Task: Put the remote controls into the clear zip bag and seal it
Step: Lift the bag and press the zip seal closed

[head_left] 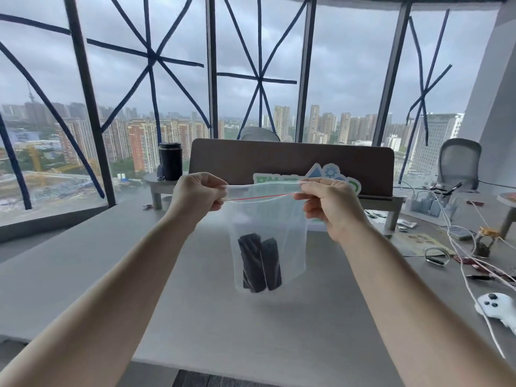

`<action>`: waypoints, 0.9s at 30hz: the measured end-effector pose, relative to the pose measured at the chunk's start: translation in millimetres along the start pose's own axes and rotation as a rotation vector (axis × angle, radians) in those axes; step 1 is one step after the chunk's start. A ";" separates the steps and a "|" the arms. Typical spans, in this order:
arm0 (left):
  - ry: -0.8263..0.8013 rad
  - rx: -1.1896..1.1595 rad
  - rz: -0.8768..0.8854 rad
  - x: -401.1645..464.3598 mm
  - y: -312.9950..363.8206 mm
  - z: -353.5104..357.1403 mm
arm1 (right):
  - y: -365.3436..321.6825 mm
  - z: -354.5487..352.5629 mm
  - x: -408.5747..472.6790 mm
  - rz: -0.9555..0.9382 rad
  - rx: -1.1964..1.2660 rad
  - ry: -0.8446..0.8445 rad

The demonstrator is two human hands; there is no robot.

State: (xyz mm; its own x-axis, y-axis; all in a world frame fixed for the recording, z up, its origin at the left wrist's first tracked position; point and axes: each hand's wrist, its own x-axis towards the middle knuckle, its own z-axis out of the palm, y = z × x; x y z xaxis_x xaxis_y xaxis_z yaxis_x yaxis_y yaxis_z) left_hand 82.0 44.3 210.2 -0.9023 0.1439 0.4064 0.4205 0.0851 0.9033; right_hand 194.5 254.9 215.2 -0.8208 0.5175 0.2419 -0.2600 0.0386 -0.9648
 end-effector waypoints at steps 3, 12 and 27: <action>-0.088 -0.038 -0.051 2.2 8.8 -1.8 | -9.5 -12.2 -1.2 0.047 -0.142 -0.019; -0.378 -0.049 -0.024 -23.0 -9.6 -5.2 | -21.8 -36.2 -17.9 0.001 -0.599 -0.068; -0.251 -0.178 -0.051 -46.2 20.6 31.2 | -67.7 -48.7 -47.3 -0.275 -1.108 0.198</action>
State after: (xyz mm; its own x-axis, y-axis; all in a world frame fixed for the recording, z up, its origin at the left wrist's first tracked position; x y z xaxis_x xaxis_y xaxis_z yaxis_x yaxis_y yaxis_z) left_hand 135.3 70.1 205.8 -0.8609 0.3845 0.3332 0.3318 -0.0722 0.9406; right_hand 275.7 269.4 264.1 -0.6862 0.4963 0.5318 0.2515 0.8479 -0.4667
